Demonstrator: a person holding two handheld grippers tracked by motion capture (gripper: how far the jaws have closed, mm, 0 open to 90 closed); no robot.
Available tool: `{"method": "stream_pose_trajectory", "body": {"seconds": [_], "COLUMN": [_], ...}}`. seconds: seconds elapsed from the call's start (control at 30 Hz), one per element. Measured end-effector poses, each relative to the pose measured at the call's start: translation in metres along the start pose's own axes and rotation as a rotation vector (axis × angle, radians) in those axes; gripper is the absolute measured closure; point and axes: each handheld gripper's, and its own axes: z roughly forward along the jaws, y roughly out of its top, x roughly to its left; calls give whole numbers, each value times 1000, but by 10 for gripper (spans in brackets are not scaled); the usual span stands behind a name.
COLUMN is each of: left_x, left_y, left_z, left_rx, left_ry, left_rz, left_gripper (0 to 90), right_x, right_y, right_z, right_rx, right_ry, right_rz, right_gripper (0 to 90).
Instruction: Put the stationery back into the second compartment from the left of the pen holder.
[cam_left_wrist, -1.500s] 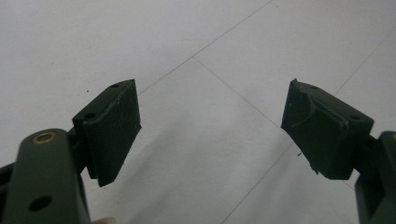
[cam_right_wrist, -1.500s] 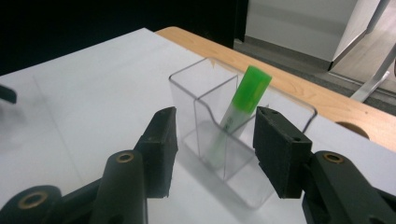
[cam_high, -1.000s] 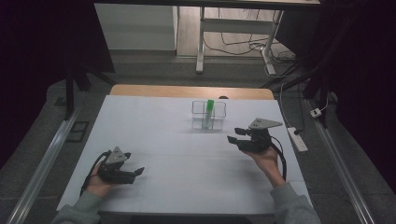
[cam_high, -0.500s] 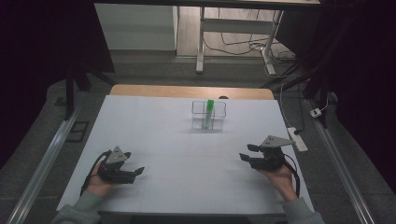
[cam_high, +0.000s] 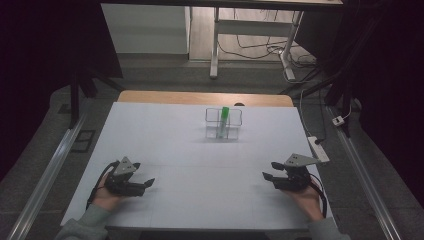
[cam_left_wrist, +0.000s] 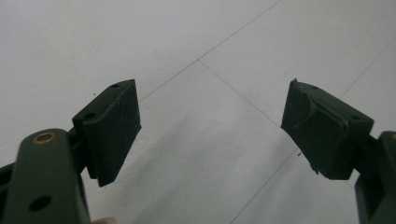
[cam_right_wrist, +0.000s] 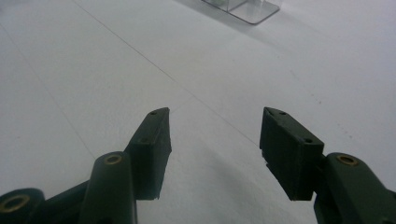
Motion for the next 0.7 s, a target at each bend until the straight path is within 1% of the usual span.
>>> {"method": "stream_pose_trajectory", "body": {"seconds": [0.13,0.7], "left_x": [0,0], "left_y": [0,0], "left_z": [0,0], "left_rx": [0,-1], "left_ry": [0,4], "left_rz": [1,0], "left_gripper": [191,191], "right_x": [-1,0], "right_y": [-1,-1], "right_z": [0,0], "right_rx": [-3,0], "right_ry": [0,-2], "right_rz": [8,-7], "right_gripper": [419,404]}}
